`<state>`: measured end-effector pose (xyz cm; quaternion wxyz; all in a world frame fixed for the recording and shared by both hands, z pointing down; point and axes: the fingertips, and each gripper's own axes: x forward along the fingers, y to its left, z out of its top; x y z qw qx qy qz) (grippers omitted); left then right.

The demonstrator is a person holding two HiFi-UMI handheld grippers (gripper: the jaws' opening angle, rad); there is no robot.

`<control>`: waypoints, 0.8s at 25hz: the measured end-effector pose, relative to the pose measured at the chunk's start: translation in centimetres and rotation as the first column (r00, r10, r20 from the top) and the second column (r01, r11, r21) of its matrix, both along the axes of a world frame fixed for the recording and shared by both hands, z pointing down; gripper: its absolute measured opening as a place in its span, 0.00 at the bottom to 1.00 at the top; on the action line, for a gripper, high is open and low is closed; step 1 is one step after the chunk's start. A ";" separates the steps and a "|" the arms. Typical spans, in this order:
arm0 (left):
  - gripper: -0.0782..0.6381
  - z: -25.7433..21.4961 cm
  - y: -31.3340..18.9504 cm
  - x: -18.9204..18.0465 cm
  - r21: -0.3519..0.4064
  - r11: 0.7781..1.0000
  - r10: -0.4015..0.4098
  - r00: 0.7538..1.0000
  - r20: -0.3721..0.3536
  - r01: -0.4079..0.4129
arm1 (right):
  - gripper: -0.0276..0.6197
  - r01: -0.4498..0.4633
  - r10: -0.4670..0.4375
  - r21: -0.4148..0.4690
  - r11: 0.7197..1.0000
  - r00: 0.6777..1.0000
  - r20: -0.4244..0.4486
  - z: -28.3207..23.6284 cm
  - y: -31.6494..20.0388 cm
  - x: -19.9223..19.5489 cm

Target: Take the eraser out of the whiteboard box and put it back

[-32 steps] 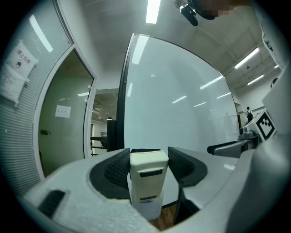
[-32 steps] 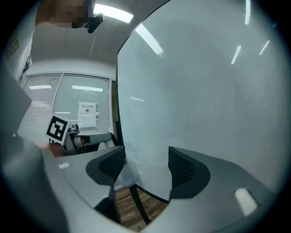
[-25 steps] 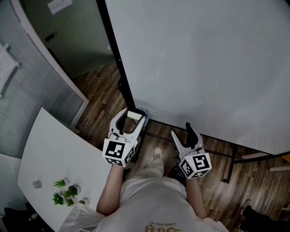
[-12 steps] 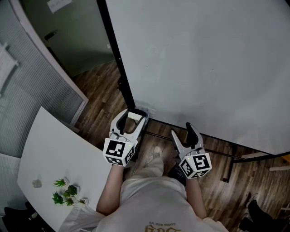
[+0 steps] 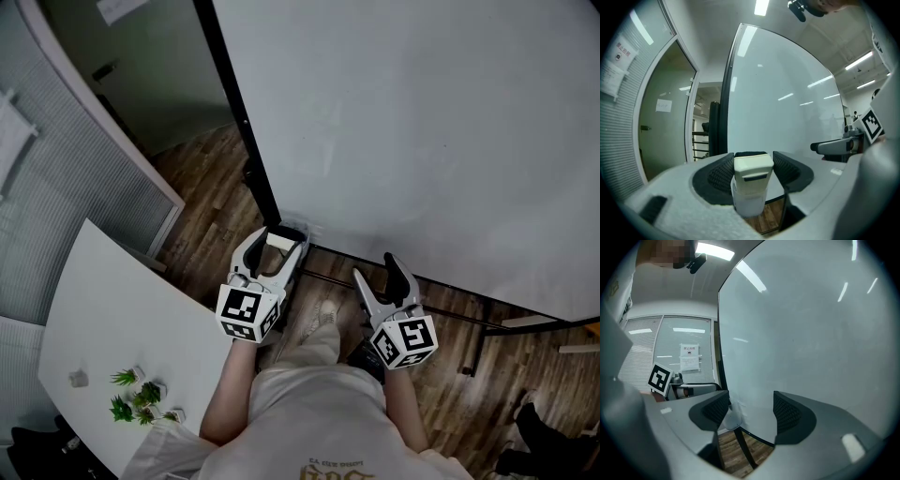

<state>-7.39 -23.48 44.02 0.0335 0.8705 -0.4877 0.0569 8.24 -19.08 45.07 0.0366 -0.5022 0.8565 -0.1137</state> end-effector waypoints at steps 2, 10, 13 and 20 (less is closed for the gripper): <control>0.47 0.5 -0.1 0.0 -0.010 1.000 -0.002 1.000 0.003 0.002 | 0.49 0.000 0.000 -0.002 1.000 1.000 0.001 0.1 -0.2 0.0; 0.47 1.8 -0.5 0.2 -0.033 0.999 0.000 1.000 0.016 0.000 | 0.49 0.004 -0.004 -0.013 1.000 1.000 0.005 0.9 -0.5 0.1; 0.47 2.1 -0.7 0.2 -0.040 0.999 0.002 1.000 0.017 -0.001 | 0.49 0.001 -0.001 -0.016 1.000 1.000 0.014 0.8 -0.6 0.2; 0.47 2.8 -1.0 0.2 -0.053 0.999 0.005 1.000 0.026 -0.003 | 0.49 0.000 0.000 -0.025 1.000 1.000 0.020 1.3 -1.0 0.1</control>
